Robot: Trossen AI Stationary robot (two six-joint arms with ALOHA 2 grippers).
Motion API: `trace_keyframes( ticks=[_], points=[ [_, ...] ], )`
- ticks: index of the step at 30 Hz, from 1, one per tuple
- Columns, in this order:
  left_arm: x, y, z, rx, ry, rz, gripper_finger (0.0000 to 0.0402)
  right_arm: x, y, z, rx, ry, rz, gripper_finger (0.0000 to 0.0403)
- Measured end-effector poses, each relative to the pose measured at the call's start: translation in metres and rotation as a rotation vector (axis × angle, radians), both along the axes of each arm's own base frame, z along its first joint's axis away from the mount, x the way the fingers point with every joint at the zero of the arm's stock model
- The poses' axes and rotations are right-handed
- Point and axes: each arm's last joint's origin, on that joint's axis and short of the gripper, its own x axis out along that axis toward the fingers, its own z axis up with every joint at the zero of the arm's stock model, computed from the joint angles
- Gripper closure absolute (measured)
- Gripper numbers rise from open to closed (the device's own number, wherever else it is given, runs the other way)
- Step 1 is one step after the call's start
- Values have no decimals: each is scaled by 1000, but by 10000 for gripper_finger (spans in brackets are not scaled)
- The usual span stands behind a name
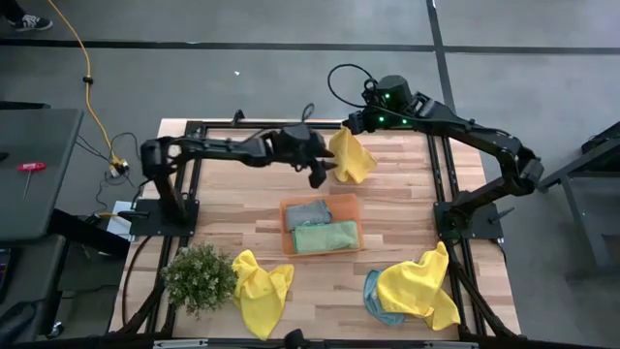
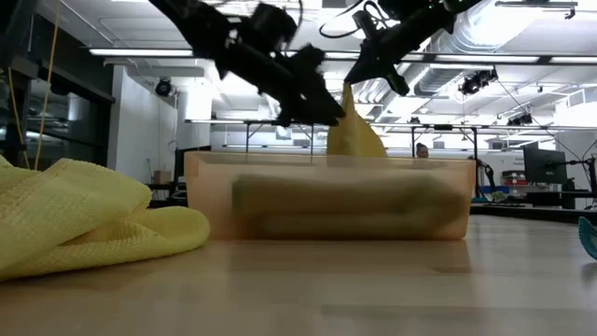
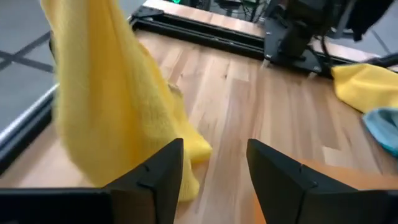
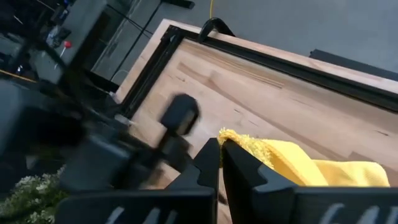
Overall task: Fold microfiber towels
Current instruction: Fold the top right yellow microfiber towel
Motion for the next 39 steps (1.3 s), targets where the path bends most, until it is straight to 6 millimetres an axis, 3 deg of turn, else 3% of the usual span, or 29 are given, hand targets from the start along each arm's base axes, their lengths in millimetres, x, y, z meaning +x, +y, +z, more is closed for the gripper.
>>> trace_keyframes(
  ticks=[6,12,17,25,39],
  points=[
    [10,7,-27,-30,15,92,229,1,1,0,15,-6,1,403],
    [11,11,-32,51,40,186,229,2,3,0,20,-10,17,403],
    [15,11,-28,118,-5,96,229,2,3,0,21,-14,23,403],
    [20,11,-55,37,35,27,231,4,2,4,12,-60,49,403],
    [18,15,-51,-10,-1,-35,332,3,-2,38,-68,-152,41,403]
  ],
)
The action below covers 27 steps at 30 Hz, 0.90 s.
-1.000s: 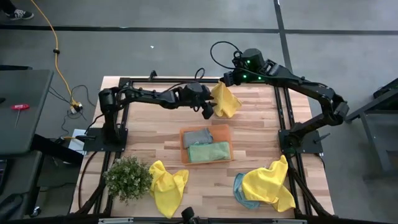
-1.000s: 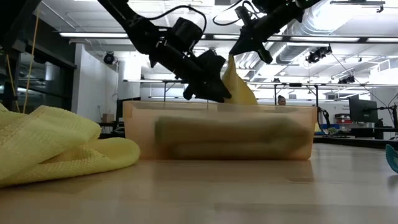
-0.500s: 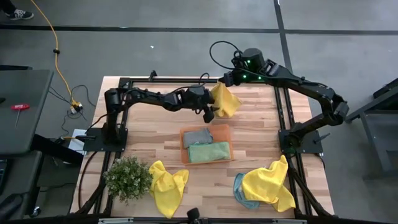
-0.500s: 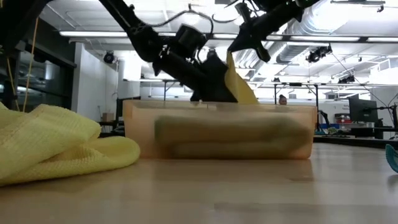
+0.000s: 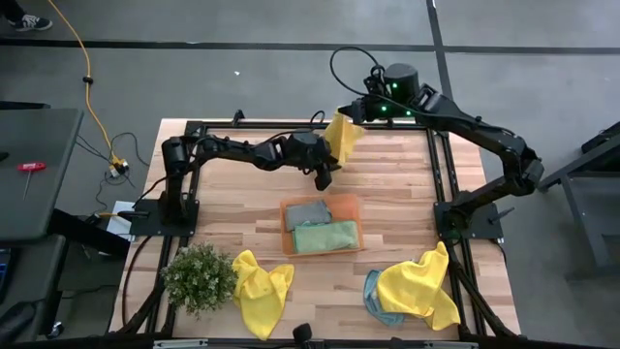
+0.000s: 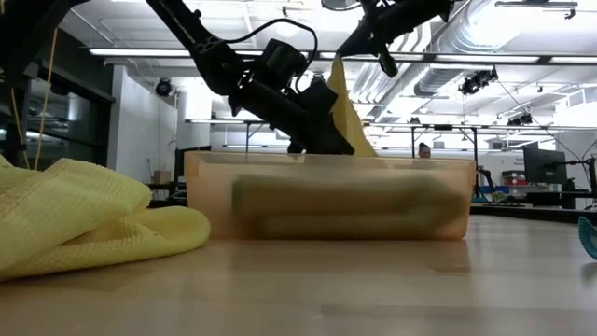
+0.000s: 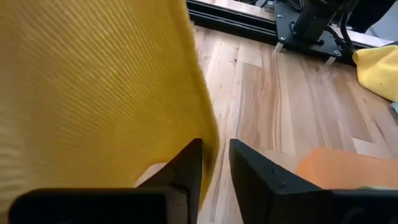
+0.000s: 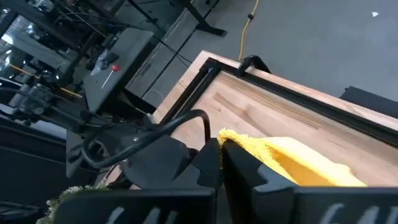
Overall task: Fold microfiber towels
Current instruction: Fold the top right yellow microfiber towel
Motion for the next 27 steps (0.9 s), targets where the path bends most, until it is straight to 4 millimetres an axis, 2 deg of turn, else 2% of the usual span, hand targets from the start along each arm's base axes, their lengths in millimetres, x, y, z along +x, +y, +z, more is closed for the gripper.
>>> trace_keyframes(
  ticks=[8,12,21,27],
  points=[
    [0,1,1,6,2,19,349,0,0,2,7,-6,-4,403],
    [0,1,0,38,18,79,337,0,0,2,6,-9,-12,403],
    [1,-1,-2,21,24,77,293,2,-1,7,-6,-54,-19,403],
    [1,-1,-2,-3,17,91,296,2,-1,7,-4,-59,-19,403]
  ],
)
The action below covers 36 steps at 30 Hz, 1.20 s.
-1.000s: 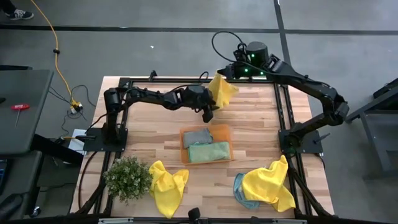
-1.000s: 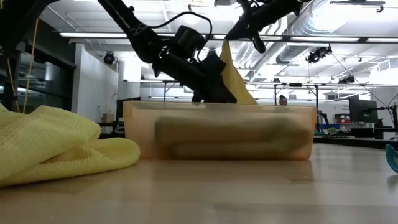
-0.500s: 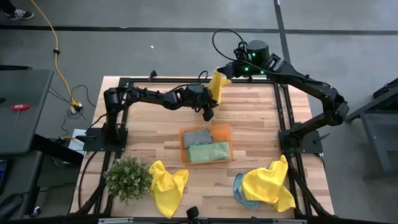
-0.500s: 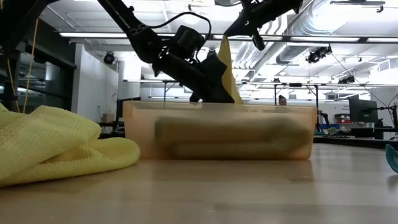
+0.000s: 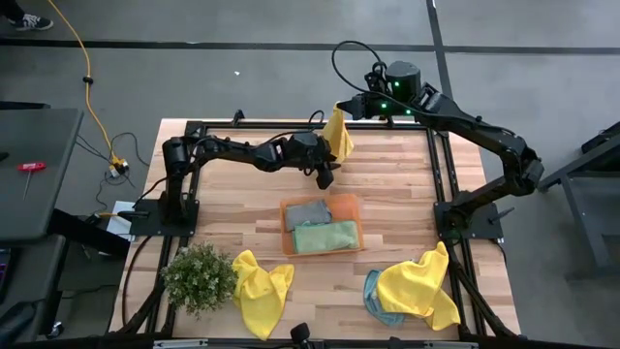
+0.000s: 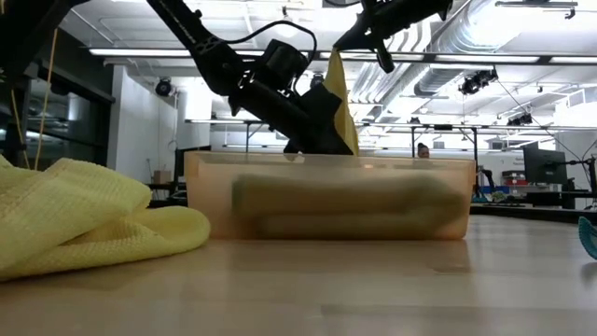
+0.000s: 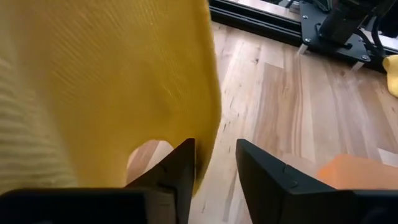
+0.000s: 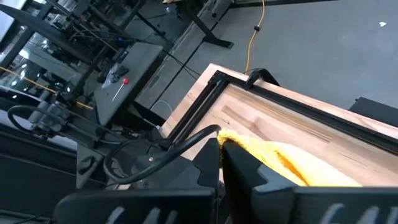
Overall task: Fold microfiber towels
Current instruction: Fold the top right yellow microfiber towel
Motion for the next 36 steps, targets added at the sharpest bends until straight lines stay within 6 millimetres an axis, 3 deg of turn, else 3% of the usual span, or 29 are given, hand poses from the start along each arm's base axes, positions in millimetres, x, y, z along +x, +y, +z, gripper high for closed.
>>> trace_keyframes(
  ticks=[8,11,16,24,29,36],
  points=[
    [0,0,0,-10,1,0,386,1,0,3,-6,-34,2,403],
    [-4,0,2,-50,15,21,394,1,-1,4,-12,-43,4,403],
    [-29,2,52,-31,7,19,399,-6,-4,8,-29,-46,-5,403],
    [-95,-3,137,28,-28,80,401,-23,-11,3,-12,29,43,403],
    [-134,-8,166,58,-16,121,401,-31,-8,-11,7,172,104,403],
    [-171,0,181,77,-1,210,401,-45,-12,-22,16,295,127,403]
  ],
)
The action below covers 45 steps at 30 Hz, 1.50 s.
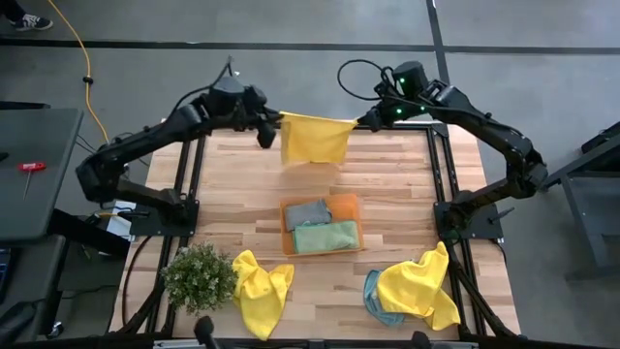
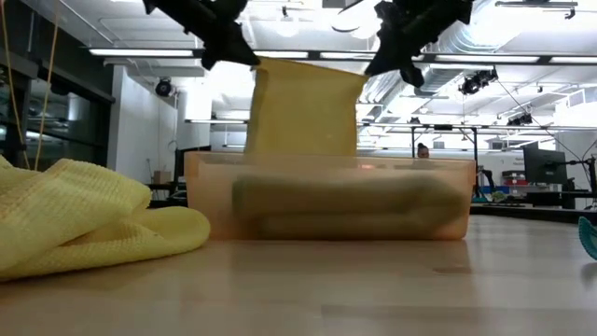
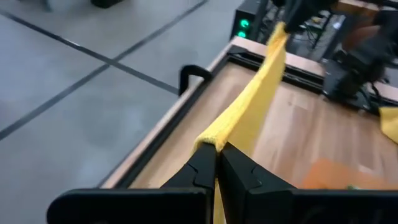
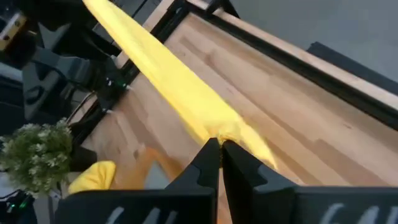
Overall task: Fold microfiber towels
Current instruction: Fold the top right yellow microfiber towel
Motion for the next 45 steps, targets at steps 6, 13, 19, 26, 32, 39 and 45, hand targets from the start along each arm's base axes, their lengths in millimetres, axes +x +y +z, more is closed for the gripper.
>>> trace_keyframes(
  ticks=[6,13,19,26,32,39,45],
  points=[
    [-17,23,-3,43,40,62,401,-13,-17,0,-18,-4,-79,403],
    [-24,55,-10,116,110,36,402,-20,-45,-5,-41,-40,-160,403],
    [-16,74,12,249,153,2,401,-24,-55,-7,-75,-42,-169,403],
    [-9,69,17,272,256,-65,401,-22,-41,-8,-76,56,-78,403],
    [5,39,-22,13,390,-176,401,-13,-12,-27,20,274,20,403],
    [33,-13,-95,-206,463,-273,401,3,20,-70,161,408,56,403],
    [49,-51,-126,-323,424,-268,401,7,48,-112,299,515,68,403]
  ],
)
